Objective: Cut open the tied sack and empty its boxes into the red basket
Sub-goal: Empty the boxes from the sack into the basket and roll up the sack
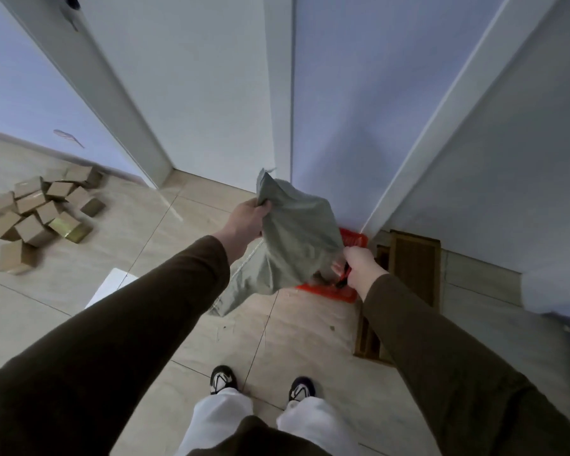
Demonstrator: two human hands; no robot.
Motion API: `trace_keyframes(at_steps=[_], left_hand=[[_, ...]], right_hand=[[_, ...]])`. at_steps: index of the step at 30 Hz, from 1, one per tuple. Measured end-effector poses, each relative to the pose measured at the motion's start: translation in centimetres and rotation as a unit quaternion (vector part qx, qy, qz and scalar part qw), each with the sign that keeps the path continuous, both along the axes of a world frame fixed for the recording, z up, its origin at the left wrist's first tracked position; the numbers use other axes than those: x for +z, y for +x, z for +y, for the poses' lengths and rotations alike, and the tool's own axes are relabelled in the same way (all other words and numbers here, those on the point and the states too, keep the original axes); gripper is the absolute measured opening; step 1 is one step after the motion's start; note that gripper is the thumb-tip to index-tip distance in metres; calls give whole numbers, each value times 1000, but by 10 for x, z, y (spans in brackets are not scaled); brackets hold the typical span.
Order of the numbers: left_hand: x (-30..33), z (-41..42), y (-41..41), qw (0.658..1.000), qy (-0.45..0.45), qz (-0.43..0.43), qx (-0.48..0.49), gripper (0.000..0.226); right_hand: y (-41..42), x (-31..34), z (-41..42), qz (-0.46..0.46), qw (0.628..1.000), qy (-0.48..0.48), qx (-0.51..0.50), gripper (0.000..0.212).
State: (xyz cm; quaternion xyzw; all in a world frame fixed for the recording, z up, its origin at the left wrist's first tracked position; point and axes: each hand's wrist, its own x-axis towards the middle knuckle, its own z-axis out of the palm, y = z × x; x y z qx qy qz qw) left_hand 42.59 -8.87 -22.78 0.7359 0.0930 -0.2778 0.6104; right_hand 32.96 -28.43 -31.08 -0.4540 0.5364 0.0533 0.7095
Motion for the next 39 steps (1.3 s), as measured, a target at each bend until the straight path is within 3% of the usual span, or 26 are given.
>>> trace_keyframes(at_steps=[3,7,10,12,14,16,18,20,22,25,27,30,35,39], left_hand=[[-17,-2,-2,999,-5,36,11,36],[-25,-5,1,999,-18,36,4,31],[-28,-9,2,1000,9,5,-20,31],[-31,-5,3,998,18,-18,-61,28],[-34,7,2,992,-28,-14,-122,24],[-42,27,1,989,-63,9,-133,29],[-59,53,0,996,10,-8,-84,35],[-80,79,-3,988,145,-27,-48,46],[-96,93,-8,970,232,-20,-74,66],[-112,84,-15,950,278,-21,-141,88],[-121,70,-19,953,274,-12,-132,77],[-125,52,-19,945,304,-43,-110,24],[-116,37,-18,946,277,-108,-127,22],[-95,15,-16,962,195,-124,-143,22]], right_hand=[[5,4,3,-61,978,-162,118,21],[28,27,35,-189,927,-172,276,47],[53,39,61,-194,911,-169,321,70],[67,40,70,-163,930,-164,284,49],[76,41,74,-138,945,-179,238,23],[79,43,75,-138,940,-214,226,19],[77,45,73,-153,924,-250,245,25],[71,47,68,-175,915,-259,253,25],[67,51,62,-184,914,-261,250,22],[62,58,52,-184,913,-268,247,21],[59,63,46,-189,913,-267,242,23],[52,71,33,-187,909,-289,233,25],[46,70,6,-164,882,-348,273,18],[38,53,14,-111,836,-329,424,47]])
